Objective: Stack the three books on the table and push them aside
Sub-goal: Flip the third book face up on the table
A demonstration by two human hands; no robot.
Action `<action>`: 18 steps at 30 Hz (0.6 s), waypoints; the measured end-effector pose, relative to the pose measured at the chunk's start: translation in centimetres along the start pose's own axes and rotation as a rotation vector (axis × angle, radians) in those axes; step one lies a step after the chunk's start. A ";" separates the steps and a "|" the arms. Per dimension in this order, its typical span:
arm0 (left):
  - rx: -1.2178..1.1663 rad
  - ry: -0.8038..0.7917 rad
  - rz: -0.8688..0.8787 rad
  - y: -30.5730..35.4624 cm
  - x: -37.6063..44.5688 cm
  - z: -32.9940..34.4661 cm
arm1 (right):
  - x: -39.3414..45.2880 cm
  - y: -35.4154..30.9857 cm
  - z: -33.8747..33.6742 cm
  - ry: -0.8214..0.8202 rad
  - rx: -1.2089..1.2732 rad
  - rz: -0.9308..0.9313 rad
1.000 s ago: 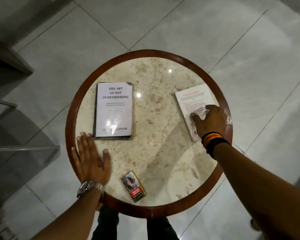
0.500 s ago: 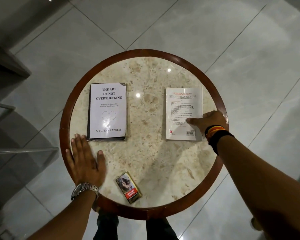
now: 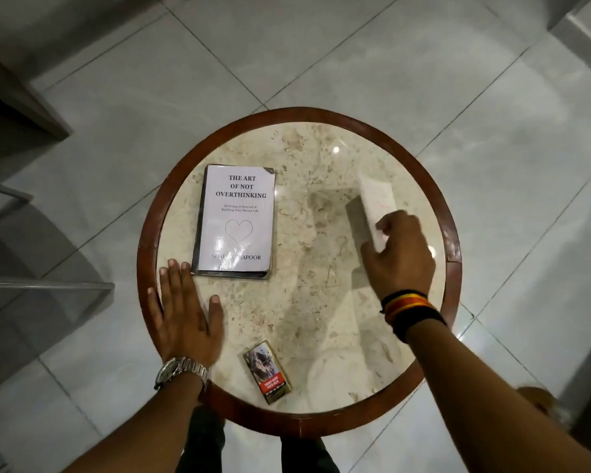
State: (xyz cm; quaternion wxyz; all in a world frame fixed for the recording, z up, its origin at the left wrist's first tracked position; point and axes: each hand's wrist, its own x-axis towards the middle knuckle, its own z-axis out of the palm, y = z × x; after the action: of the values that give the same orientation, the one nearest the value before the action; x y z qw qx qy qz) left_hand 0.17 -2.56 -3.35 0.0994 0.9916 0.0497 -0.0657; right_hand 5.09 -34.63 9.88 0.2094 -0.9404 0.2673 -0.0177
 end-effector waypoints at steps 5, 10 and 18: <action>-0.012 -0.011 -0.009 0.1 0.0 -0.2 | -0.8 0.3 4.3 -0.212 -0.085 -0.004; -0.011 -0.007 -0.008 0.0 0.0 -0.2 | -0.2 2.9 3.5 -0.076 0.023 0.234; -0.001 -0.008 -0.006 0.1 0.1 0.0 | 2.1 4.8 3.1 -0.308 0.214 0.590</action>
State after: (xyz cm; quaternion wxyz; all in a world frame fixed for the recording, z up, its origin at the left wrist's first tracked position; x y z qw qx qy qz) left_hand 0.26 -2.61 -3.33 0.0998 0.9911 0.0525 -0.0702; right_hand 4.92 -38.21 4.98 0.3408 -0.7871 0.4893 0.1579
